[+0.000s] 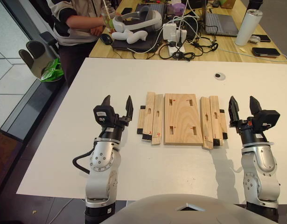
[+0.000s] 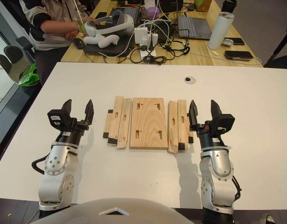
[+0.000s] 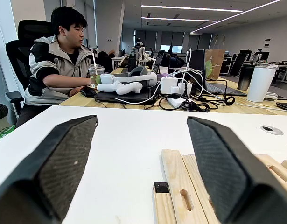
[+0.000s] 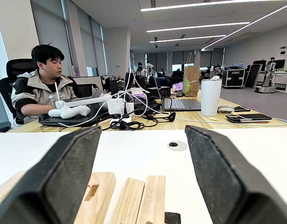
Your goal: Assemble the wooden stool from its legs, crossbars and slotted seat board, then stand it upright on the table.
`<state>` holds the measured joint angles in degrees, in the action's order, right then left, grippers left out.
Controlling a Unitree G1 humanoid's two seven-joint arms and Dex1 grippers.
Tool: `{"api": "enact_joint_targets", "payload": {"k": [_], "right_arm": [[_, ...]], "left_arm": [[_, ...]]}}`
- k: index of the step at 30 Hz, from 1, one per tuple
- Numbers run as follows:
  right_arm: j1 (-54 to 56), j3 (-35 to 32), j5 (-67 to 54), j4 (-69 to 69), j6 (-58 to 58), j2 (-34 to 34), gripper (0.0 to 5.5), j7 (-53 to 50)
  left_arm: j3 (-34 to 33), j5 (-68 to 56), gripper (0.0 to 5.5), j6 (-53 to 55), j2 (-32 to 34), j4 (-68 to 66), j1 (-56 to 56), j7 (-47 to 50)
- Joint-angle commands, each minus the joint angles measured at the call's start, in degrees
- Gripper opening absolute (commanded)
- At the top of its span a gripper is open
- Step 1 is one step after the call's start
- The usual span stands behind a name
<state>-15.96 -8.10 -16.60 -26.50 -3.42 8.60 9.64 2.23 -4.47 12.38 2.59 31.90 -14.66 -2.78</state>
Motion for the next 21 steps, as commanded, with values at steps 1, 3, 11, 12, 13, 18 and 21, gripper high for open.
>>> {"api": "enact_joint_targets", "payload": {"k": [1, 3, 11, 12, 13, 18, 21], "right_arm": [[0.0, -0.4, -0.2, 0.1, -1.3, 0.3, 3.32, 0.2], [-0.2, -0.4, -0.1, -0.2, -1.8, 0.4, 3.32, -0.1], [-0.9, -0.1, 0.0, -1.8, -3.8, 0.1, 3.32, -0.7], [-1.1, -0.1, 0.2, -2.0, -4.0, 0.3, 3.32, -0.7], [-1.2, -0.2, 0.3, -2.3, -4.3, 0.5, 3.32, -0.8], [-1.6, -2.7, -0.2, -2.9, -6.1, 1.5, 3.32, -1.4], [-1.1, -3.7, -0.4, -2.8, -6.8, 1.8, 3.32, -1.6]], "left_arm": [[0.4, 0.4, 3.56, 1.3, 0.8, 0.3, 0.3, -0.6], [0.6, 0.5, 3.56, 1.4, 1.3, 0.4, 0.4, -1.0], [-0.2, 0.1, 3.56, 2.8, 3.0, 0.7, 1.3, -2.5], [-0.2, 0.2, 3.56, 3.2, 3.4, 0.9, 1.3, -2.8], [-0.5, 0.2, 3.56, 3.6, 3.8, 1.3, 1.5, -3.1], [-2.8, -1.3, 3.56, 6.1, 5.1, 3.2, -0.4, -3.9], [-2.9, -1.6, 3.56, 7.0, 5.2, 3.4, -0.5, -4.2]]}}
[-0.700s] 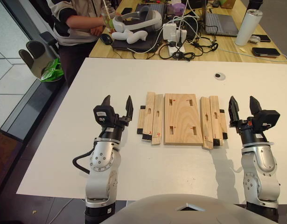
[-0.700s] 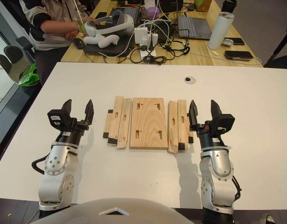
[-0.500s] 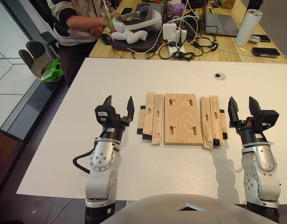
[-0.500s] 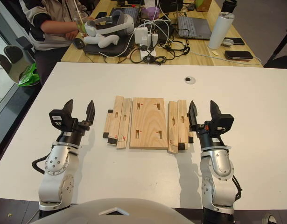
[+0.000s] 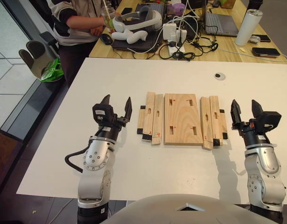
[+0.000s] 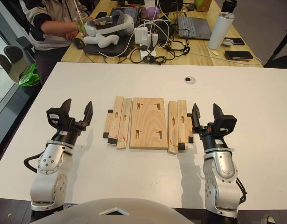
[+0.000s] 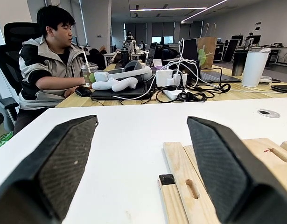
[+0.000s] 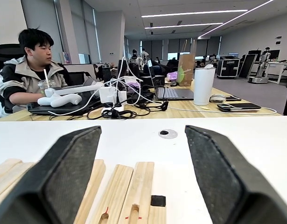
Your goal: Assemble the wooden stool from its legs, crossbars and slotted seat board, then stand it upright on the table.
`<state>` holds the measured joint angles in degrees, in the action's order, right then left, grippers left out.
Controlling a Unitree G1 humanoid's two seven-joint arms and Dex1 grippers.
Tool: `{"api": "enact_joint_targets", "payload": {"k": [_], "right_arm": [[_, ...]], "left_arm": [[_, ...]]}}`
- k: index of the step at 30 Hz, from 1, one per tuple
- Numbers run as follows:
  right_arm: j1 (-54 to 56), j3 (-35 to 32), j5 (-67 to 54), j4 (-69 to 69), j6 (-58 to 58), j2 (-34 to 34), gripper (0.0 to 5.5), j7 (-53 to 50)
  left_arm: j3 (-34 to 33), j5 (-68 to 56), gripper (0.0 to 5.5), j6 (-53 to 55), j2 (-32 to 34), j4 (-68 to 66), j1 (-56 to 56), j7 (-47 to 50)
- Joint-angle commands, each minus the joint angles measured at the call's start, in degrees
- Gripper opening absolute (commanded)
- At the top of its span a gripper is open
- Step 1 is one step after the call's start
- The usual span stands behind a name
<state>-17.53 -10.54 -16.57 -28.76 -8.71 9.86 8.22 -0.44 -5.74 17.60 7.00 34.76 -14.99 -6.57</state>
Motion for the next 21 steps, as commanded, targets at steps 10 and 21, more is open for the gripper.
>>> {"api": "enact_joint_targets", "payload": {"k": [10, 21], "right_arm": [[-1.3, -0.5, -0.1, -2.5, -1.8, -1.2, 3.32, -0.8], [-1.6, -0.1, 0.1, -2.7, -1.9, -1.9, 3.32, -0.9]], "left_arm": [[0.0, -0.8, 3.56, 5.1, 0.8, 2.7, 0.9, -0.4], [0.6, -0.6, 3.56, 5.7, -0.4, 3.0, 1.4, 0.6]]}}
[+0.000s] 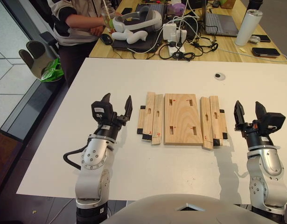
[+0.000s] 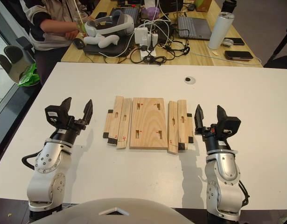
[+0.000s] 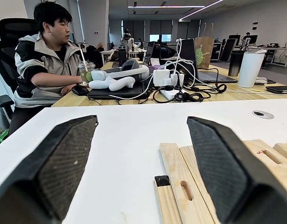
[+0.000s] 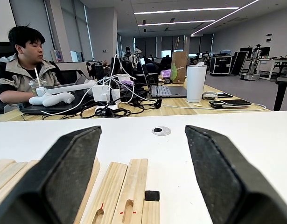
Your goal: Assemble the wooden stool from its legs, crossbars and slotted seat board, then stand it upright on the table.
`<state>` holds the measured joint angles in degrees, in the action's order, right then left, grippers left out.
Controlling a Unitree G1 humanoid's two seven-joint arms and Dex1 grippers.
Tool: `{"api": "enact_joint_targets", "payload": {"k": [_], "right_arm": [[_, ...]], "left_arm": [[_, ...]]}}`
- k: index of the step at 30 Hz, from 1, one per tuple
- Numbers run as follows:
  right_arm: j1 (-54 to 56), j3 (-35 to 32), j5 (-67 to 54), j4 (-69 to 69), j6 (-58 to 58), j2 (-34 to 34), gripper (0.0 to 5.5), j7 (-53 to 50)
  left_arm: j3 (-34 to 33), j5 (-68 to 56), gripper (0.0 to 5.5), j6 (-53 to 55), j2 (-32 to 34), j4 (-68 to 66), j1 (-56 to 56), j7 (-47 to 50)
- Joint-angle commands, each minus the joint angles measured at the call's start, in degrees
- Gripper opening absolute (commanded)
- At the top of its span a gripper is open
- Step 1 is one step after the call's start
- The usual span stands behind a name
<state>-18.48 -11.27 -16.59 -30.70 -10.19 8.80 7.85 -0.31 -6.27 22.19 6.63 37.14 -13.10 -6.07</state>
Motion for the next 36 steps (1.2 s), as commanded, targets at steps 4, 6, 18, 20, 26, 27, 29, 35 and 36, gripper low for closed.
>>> {"api": "enact_joint_targets", "payload": {"k": [4, 6, 18, 20, 26, 27, 29, 35, 36], "right_arm": [[-0.9, 1.0, 0.6, -0.8, 0.1, -2.0, 3.32, -1.3], [-1.8, 1.5, 0.8, -1.3, 0.4, -2.6, 3.32, -1.8], [-0.8, 2.3, 1.9, -0.3, 1.8, -4.4, 3.32, -3.0], [-0.1, 2.4, 1.9, 0.1, 1.8, -4.3, 3.32, -2.8], [0.8, 1.5, 2.2, 1.4, 2.7, -4.2, 3.32, -2.7], [0.9, 1.7, 2.4, 1.7, 3.0, -4.5, 3.32, -2.9], [1.2, 2.2, 2.7, 2.1, 3.6, -5.2, 3.32, -3.2], [1.3, 2.8, 3.3, 1.3, 4.0, -6.5, 3.32, -4.5], [1.0, 2.9, 3.4, 1.2, 4.2, -6.7, 3.32, -4.6]], "left_arm": [[-0.9, -0.8, 3.56, 1.9, 0.7, 0.4, 0.8, -0.1], [-0.8, -0.9, 3.56, 2.4, 0.9, 0.5, 1.3, -0.3], [4.6, 3.9, 3.56, 27.2, 14.6, -6.0, 9.3, -6.5], [7.5, 3.8, 3.56, 32.0, 17.0, -5.8, 11.0, -8.5], [10.9, 2.9, 3.56, 40.0, 18.6, -5.7, 15.0, -10.5], [11.9, 3.2, 3.56, 40.8, 19.8, -6.1, 15.4, -11.0], [13.7, 3.7, 3.56, 41.8, 22.7, -6.9, 15.7, -12.3], [15.9, 4.0, 3.56, 42.3, 27.6, -8.0, 17.7, -14.7], [16.2, 3.8, 3.56, 42.6, 27.5, -7.7, 18.0, -14.8]]}}
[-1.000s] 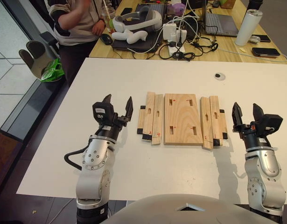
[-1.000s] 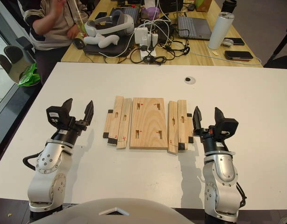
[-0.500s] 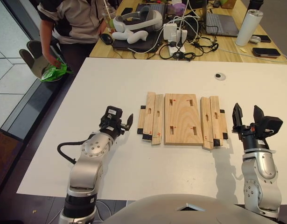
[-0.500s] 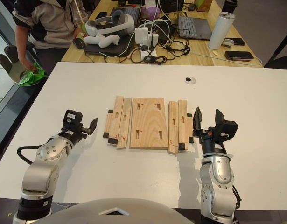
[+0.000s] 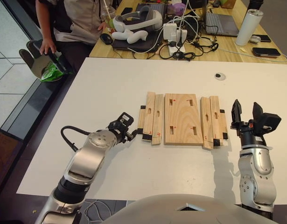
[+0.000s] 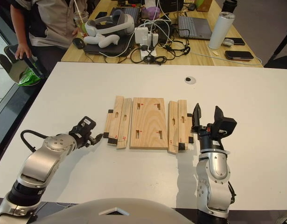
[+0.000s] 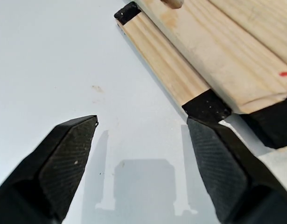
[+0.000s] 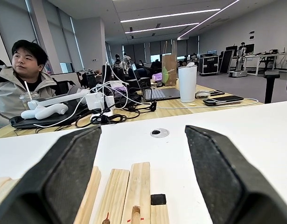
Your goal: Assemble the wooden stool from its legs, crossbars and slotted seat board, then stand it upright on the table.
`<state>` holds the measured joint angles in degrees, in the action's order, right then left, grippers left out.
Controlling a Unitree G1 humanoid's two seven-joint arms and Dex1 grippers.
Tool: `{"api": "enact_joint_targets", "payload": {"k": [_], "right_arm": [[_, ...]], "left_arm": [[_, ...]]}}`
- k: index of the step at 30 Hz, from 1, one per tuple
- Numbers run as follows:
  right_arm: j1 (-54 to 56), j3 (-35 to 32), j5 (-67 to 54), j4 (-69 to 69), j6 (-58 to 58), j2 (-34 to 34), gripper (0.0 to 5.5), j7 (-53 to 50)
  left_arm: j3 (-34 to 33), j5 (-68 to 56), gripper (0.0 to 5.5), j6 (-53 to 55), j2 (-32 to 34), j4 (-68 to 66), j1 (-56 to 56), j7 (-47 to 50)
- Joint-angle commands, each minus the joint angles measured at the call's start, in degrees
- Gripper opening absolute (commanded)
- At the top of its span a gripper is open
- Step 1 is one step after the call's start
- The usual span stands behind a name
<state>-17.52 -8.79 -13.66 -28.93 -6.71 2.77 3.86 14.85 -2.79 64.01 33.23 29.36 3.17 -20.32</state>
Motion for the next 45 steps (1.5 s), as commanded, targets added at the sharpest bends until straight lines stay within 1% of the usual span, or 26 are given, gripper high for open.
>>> {"api": "enact_joint_targets", "payload": {"k": [1, 11, 15, 21, 26, 32, 39, 43, 45], "right_arm": [[-0.4, 0.6, 0.6, -0.6, 1.0, -0.9, 3.32, -0.8], [-2.5, 1.3, 1.5, -0.4, 2.8, -2.7, 3.32, -1.8], [-1.8, 1.8, 1.9, -0.1, 2.9, -3.1, 3.32, -2.1], [-0.6, 0.7, 1.3, 0.4, 2.5, -2.1, 3.32, -2.0], [2.3, -0.3, 0.8, 1.6, 1.5, -0.5, 3.32, -1.4], [3.2, -0.7, 0.5, 2.5, 1.2, 0.5, 3.32, -0.5], [4.8, -0.6, 0.3, 3.3, 0.8, 1.0, 3.32, 0.0], [4.3, -0.5, 0.5, 2.9, 0.6, 0.9, 3.32, -0.1], [4.0, -0.4, 0.5, 2.7, 0.6, 0.7, 3.32, -0.3]], "left_arm": [[1.0, 0.2, 3.56, 1.0, 0.7, 0.3, 1.8, -0.5], [1.0, -0.5, 3.56, 2.5, -1.2, -1.1, 2.0, 0.2], [-0.7, -1.2, 3.56, 3.8, -4.8, -2.0, 3.3, 1.5], [-4.7, 0.2, 3.56, 2.5, -9.6, -4.9, 5.3, 6.7], [-2.1, 1.0, 3.56, -0.2, -13.2, -8.9, 5.1, 9.0], [-2.2, 1.4, 3.56, -1.4, -17.4, -11.3, 7.1, 11.2], [0.6, 3.0, 3.56, -4.0, -17.1, -15.6, 7.3, 10.7], [-0.2, 3.5, 3.56, -4.4, -14.3, -15.9, 6.7, 9.0], [-1.7, 3.0, 3.56, -3.3, -13.2, -15.1, 5.6, 8.1]]}}
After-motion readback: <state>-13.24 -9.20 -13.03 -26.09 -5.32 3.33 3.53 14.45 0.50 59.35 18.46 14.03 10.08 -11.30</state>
